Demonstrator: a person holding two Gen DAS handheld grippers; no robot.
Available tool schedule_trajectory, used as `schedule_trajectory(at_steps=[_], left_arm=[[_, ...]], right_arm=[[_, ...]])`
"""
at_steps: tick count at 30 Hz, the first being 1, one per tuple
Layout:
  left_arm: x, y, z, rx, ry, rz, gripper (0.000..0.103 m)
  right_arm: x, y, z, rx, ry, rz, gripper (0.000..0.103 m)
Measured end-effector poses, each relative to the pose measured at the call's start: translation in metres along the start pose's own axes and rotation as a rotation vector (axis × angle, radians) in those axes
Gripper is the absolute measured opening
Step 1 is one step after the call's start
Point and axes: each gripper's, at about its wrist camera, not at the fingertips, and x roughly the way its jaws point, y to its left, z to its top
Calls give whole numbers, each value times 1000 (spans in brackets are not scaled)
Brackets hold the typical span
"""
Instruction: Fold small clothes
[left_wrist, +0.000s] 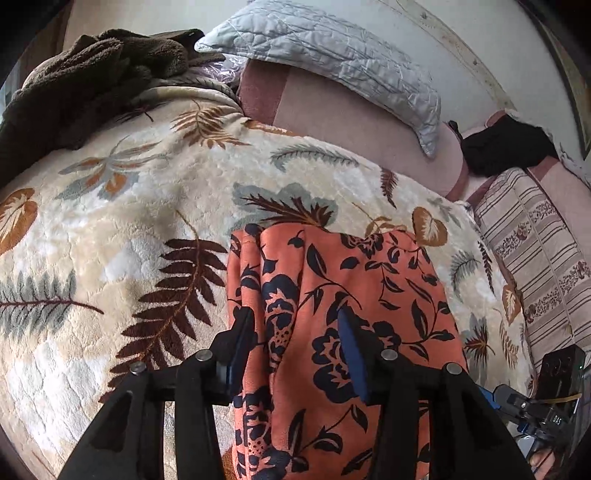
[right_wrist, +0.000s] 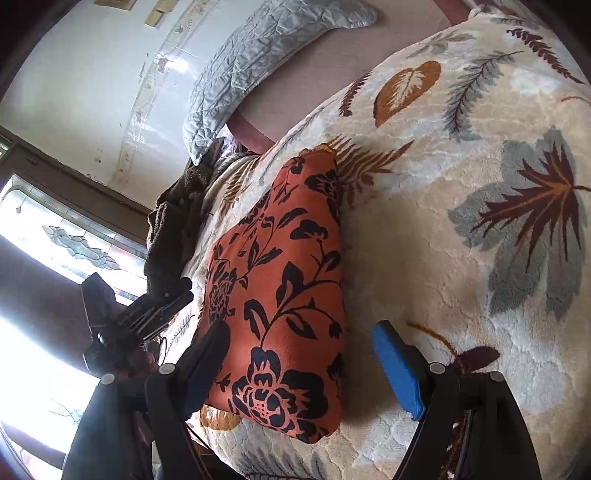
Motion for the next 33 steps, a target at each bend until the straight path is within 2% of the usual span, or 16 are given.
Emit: schedule_trajectory(at_steps=[2,3,6,9,11,14,18,21,24,26,27,29,30,33], left_arm=[[14,1,0,-2,42,24,47],[20,4,-1,-11,55,19,43],[26,13,-2,-42,71,4,16],[20,20,-2,-58,55,-17,10],[17,20,-3,-48,36,-4,9],[25,24,-7,-60,49,7,10],[21,24,-7,-62,43,34,14],[-11,7,-10,6,-26,126,16],[-40,-13,-22,46,-86,65,20],[-44,-27,-33,82,-97,51,25],[-39,-29,-39,84,-89,53,26],[-11,-26,-49,59,6,135,26],[2,-21,-55,50,45,165,27],[0,-20,-64,70,-5,189,30]], right_arm=[[1,-2,0,8,1,7,82],[1,-1,0,5,0,11,82],[1,1,2,-6,1,9,82],[4,0,8,-8,10,1,82],[5,-1,16,8,13,3,82],[14,-4,30,38,24,21,82],[46,-21,38,144,126,55,83],[59,-28,37,189,162,84,83],[65,-29,33,207,190,131,82],[66,-27,31,196,197,129,76],[68,-26,30,194,202,114,69],[70,-24,30,173,203,63,54],[71,-19,30,128,204,9,43],[65,22,24,-93,169,-177,38]])
